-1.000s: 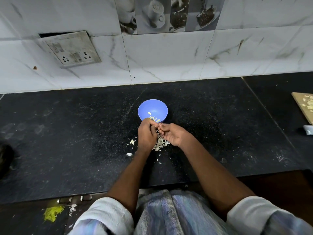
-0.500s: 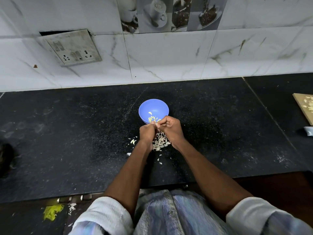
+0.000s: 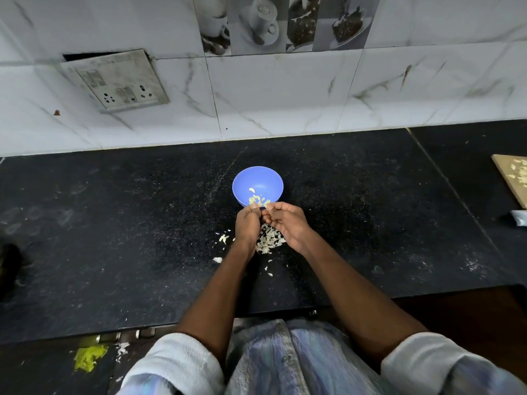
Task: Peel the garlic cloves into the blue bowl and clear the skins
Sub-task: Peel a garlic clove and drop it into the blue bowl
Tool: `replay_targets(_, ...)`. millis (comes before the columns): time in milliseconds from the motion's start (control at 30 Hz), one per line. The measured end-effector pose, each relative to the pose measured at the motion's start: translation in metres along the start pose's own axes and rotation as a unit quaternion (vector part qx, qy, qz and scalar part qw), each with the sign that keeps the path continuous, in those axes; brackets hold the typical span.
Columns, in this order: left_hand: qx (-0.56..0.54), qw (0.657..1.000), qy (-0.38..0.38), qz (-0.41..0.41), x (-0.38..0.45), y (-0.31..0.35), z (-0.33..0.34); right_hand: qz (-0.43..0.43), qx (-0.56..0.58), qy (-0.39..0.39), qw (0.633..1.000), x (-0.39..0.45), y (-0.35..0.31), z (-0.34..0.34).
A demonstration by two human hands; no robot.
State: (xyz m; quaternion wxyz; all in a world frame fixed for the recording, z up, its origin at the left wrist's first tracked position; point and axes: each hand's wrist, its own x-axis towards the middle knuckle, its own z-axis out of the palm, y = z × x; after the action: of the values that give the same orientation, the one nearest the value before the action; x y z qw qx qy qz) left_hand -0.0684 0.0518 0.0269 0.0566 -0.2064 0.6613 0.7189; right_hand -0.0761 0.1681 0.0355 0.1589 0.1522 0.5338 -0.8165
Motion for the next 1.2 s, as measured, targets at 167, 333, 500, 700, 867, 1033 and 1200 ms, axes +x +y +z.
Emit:
replay_targets(167,0.095,0.993,0.035,0.054,0.000,-0.006,-0.006,0.003,-0.011,0.001,1.000,0.001,-0.001,-0.002)
replay_targets(333,0.169,0.977,0.057,0.117,0.002,-0.009,-0.011,-0.044,-0.084,0.025,0.995,0.002,0.002,-0.007)
replay_targets(500,0.133,0.985,0.039,0.100,0.000,-0.010,-0.015,-0.084,-0.142,0.060,0.984,0.002,0.003,-0.011)
replay_targets(700,0.078,0.992,0.039,0.095,-0.005,-0.009,-0.011,-0.111,-0.176,0.064,0.976,0.000,0.001,-0.009)
replay_targets(867,0.102,0.983,0.079,0.134,-0.004,-0.013,-0.010,-0.076,-0.143,0.044,0.986,-0.002,0.001,-0.007)
replay_targets(1033,0.115,0.975,0.064,0.181,-0.002,-0.015,-0.012,-0.031,-0.063,0.018,0.997,-0.005,-0.002,-0.009)
replay_targets(1200,0.070,0.985,0.053,0.146,0.001,-0.019,-0.012,-0.072,-0.134,0.041,0.987,-0.005,0.002,-0.006)
